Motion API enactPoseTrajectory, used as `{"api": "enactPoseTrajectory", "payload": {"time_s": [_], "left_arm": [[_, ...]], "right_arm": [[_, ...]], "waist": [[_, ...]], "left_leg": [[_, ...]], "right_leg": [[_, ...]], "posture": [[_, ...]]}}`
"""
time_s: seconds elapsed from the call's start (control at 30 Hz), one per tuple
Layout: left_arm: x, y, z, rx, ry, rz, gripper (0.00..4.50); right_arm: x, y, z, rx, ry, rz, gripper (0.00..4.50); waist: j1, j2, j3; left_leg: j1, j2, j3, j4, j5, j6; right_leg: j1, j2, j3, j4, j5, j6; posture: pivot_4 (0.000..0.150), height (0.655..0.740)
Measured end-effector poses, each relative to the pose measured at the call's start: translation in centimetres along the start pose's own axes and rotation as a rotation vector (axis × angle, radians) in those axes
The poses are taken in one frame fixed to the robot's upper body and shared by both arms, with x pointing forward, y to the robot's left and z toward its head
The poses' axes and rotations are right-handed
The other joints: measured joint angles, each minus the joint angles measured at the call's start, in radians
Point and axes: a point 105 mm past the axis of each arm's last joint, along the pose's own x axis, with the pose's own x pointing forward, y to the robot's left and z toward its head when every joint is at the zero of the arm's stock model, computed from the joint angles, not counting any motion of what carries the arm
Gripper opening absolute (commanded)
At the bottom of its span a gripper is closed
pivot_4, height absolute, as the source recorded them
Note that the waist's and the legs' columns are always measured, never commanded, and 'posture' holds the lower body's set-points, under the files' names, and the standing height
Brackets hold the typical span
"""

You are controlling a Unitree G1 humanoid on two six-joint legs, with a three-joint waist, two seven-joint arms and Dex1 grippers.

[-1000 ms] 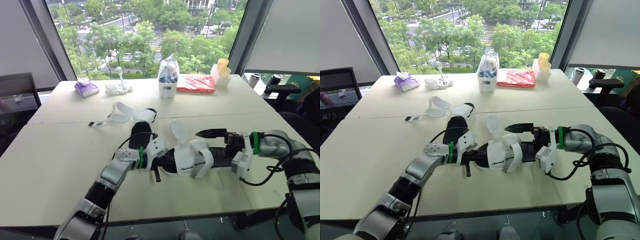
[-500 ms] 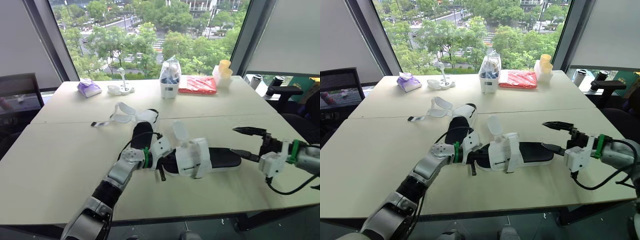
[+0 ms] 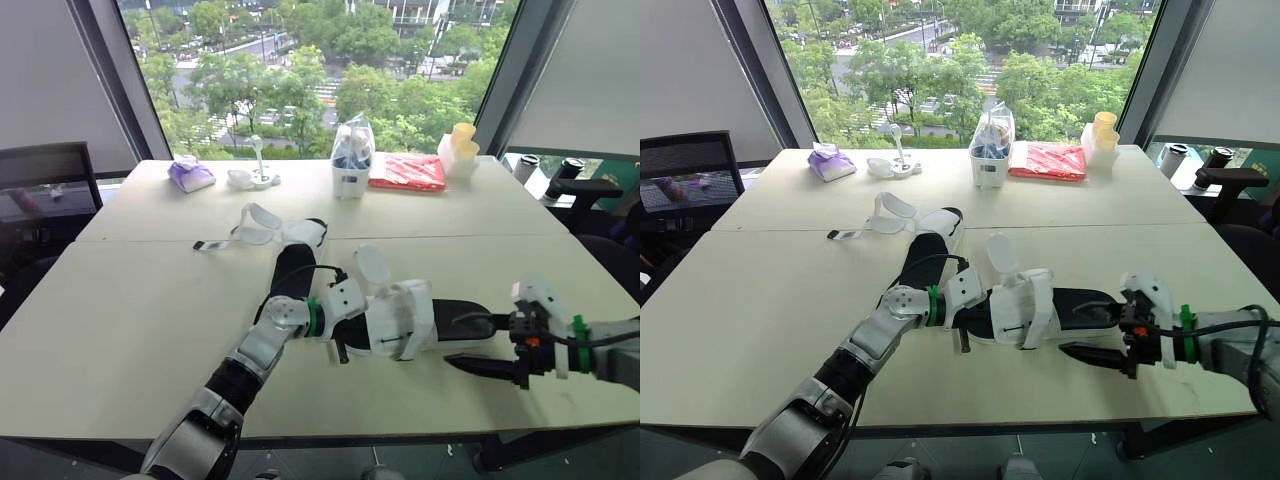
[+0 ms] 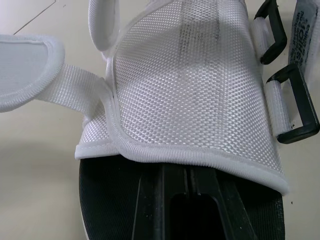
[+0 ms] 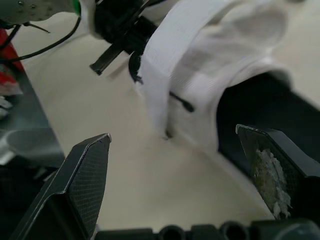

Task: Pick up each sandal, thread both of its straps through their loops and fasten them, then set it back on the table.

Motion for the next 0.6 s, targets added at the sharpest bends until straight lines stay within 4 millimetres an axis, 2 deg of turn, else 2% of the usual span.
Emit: {"api": "enactPoseTrajectory", "payload": {"time_s": [0.2, 0.6], "left_arm": [[0.0, 0.0, -0.1, -0.003, 0.003, -0.007, 0.0], [-0.3, 0.0, -0.2, -0.008, 0.019, -0.006, 0.0]], "right_arm": [[1.8, 0.1, 0.2, 0.035, -0.037, 0.045, 4.36], [2.6, 1.2, 0.4, 0.054, -0.008, 0.135, 4.36]], "waist": [[0.017, 0.0, 0.0], [0.011, 0.0, 0.0]], "left_leg": [[-0.002, -0.001, 0.0, -0.001, 0.0, 0.0], [-0.001, 0.0, 0.0, -0.002, 0.0, 0.0]], "right_leg": [[-0.004, 0.0, 0.001, 0.001, 0.005, 0.002], [-0.004, 0.001, 0.0, 0.001, 0.002, 0.003]], "posture": [[0.15, 0.74], [0.15, 0.74]]}}
